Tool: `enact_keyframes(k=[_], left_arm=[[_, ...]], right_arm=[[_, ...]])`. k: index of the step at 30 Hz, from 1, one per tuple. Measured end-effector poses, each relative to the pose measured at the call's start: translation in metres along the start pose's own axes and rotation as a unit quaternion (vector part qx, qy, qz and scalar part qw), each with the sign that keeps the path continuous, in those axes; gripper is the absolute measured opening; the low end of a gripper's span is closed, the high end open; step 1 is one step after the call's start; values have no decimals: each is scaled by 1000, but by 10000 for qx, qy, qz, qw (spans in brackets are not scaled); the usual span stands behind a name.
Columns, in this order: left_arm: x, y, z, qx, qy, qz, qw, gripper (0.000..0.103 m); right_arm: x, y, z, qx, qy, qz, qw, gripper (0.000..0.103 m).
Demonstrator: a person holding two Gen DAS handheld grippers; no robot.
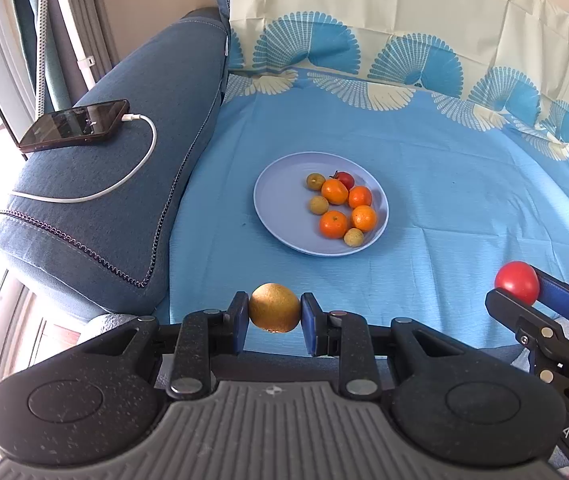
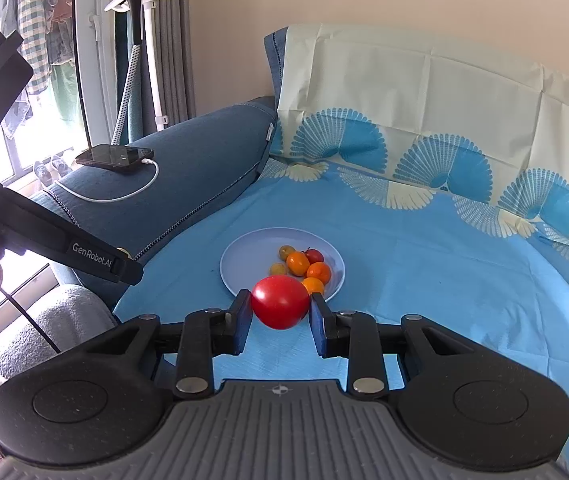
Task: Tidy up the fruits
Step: 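Carry the yellow fruit and red tomato over the blue plate with both grippers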
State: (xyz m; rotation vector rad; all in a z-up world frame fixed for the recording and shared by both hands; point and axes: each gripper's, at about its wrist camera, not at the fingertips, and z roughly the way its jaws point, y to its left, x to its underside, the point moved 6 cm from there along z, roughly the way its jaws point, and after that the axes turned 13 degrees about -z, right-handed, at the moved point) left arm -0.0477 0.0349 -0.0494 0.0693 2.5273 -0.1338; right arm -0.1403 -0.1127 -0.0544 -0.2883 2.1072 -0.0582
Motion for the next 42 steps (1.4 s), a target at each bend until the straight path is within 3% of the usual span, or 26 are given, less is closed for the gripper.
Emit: enact_keyframes(k=[25,42], left_arm=[[-20,8,18,-43,73,-210,9997,31],[-70,-3,81,-220,145,-189,9995,31]], right_arm=[[-1,-8,18,18,193,64,9998,32],[-9,-27,88,-22,417,163,9990,32]])
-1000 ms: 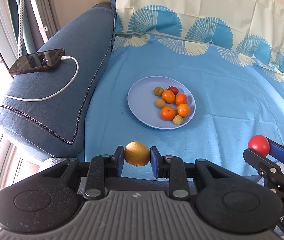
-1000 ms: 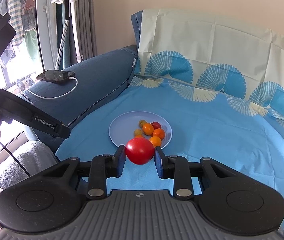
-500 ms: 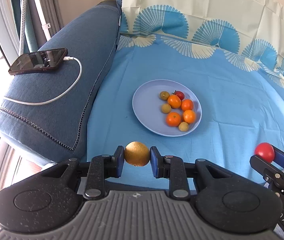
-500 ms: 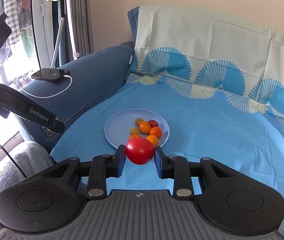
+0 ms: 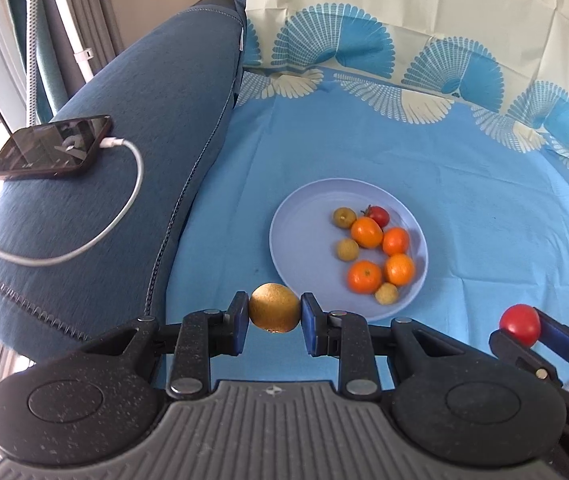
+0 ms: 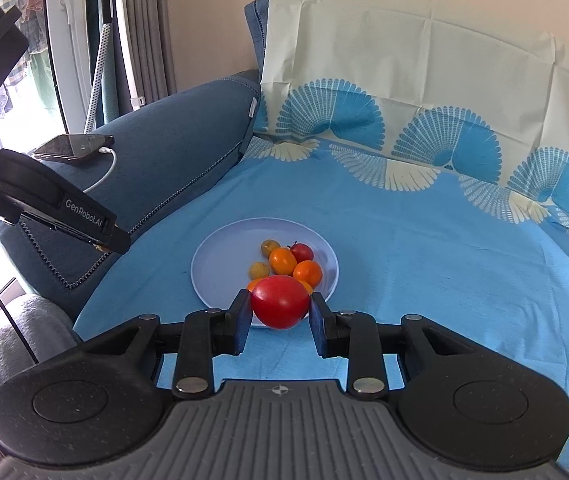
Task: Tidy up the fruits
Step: 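Carry the yellow fruit and red tomato over the blue plate with both grippers, then open both grippers to drop the yellow fruit and tomato onto the plate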
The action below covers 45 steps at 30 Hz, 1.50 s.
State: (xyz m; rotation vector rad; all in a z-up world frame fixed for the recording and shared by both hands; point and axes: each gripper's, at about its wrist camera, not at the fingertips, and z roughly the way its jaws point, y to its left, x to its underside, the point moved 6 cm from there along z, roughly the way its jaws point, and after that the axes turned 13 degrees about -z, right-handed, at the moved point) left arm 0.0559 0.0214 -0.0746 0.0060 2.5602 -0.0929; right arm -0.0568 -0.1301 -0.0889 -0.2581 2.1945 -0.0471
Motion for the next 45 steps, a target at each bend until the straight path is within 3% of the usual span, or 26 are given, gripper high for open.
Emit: enact_keyframes(k=[17,26,28,29,30,32,33,34,40,45], left_arm=[[-43,-31,101,50,287,158,9995,31],[-42,-34,157,-268,628,348,9971,31],[-42,-32,161,-260,650,402,9967,51],[-43,-31,161,-252,653,426,9966,85],[-45,-30,160,-260,565,428,9971,102],[-46,-27,151,-274,241,463,9983,103],[-45,-25,148,-286,199,536,9980,103],[-43,-23,145,-332,199,567,9976,103],[-24,-8,106,-394,314,376,9980,103],[-4,1,63,-416,258,321,9983,103]], right_arm=[[-22,-18,115,-66,339,-45,9994,32],[-19,-10,176,-296,635,-292,9971,32],[-18,-8,185,-332,678,-355,9965,33],[-18,-8,189,-377,698,-365,9962,33],[-19,-7,191,-429,695,-367,9960,35],[-21,-6,190,-453,626,-440,9960,55],[-22,-6,188,-424,579,-493,9962,69],[-22,-5,184,-382,546,-535,9963,77],[-17,-5,145,-194,589,-372,9974,98],[-10,-3,105,135,690,-24,9975,102]])
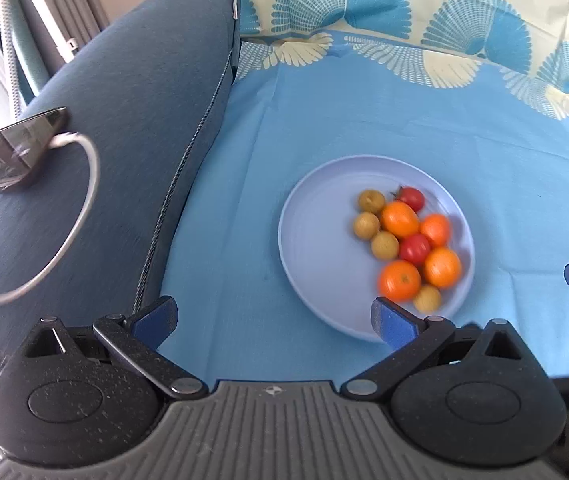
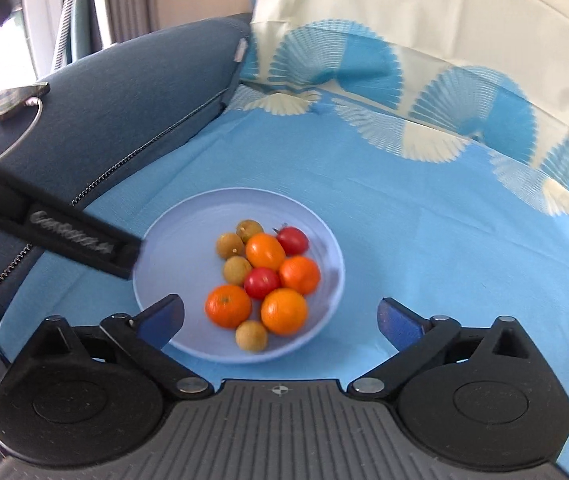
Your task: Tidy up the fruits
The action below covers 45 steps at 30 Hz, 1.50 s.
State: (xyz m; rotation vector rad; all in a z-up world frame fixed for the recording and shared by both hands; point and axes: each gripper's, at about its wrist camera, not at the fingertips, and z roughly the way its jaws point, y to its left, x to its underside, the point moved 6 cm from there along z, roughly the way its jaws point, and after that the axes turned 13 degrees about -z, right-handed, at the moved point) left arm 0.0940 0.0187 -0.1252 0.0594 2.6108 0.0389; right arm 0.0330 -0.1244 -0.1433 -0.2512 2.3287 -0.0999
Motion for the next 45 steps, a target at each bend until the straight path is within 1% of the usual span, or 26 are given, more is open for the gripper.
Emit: enact_keyframes(k=[2,6,12,19,28,45], left_arm=[[8,4,-13,-29,-17,-24,10000,103],[23,12,-37,31,-40,-140,9999,103],[44,15,-70,85,-265,-141,9995,103],[56,10,-93,162,-484,-86,9987,103],[61,7,-107,169,-627,-2,9979,103],[60,5,-108,162,-627,53,9979,103]], right_arm=[[5,1,-14,57,23,168,9998,102],[15,3,-43,188,-58,374,9991,102],[29,13,-83,448,-331,438,9975,102],[37,17,-112,560,-558,362,9962,102],[37,18,-129,632,-753,376,9944,102],[36,19,-132,649,-757,344,9944,102]])
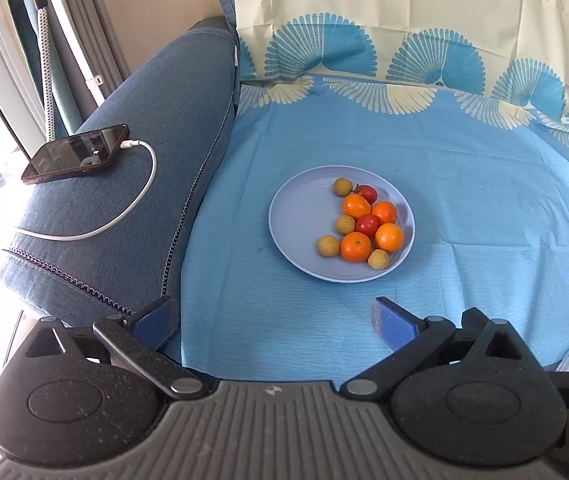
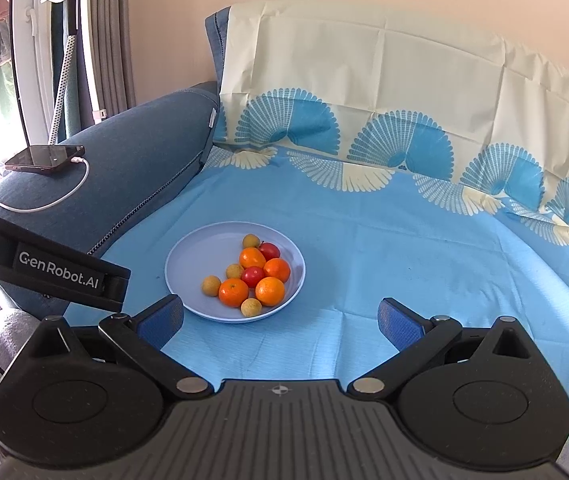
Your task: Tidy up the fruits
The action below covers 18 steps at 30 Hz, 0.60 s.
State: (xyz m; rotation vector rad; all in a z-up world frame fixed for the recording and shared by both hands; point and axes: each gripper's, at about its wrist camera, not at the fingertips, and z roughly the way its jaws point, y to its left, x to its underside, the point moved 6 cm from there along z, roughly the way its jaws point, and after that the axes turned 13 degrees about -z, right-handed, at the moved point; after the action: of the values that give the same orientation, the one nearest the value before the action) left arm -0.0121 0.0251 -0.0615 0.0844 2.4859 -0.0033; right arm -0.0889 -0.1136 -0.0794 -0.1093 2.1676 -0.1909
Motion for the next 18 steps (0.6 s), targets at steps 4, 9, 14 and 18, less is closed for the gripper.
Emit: enact_keyframes(k=[4,9,14,18], left_arm=[[0,-1,0,7,-17,4,10000,103],[0,-1,0,-6,-20,21,10000,103],[0,-2,0,-3,-21,22,10000,103],[0,-2,0,-7,-24,17,10000,103]], right_arm=[[0,-1,0,35,5,29,10000,102],[0,1,0,50,17,37,10000,102],[-1,2,1,49,30,33,10000,102],[-1,2,1,50,31,35,10000,102]])
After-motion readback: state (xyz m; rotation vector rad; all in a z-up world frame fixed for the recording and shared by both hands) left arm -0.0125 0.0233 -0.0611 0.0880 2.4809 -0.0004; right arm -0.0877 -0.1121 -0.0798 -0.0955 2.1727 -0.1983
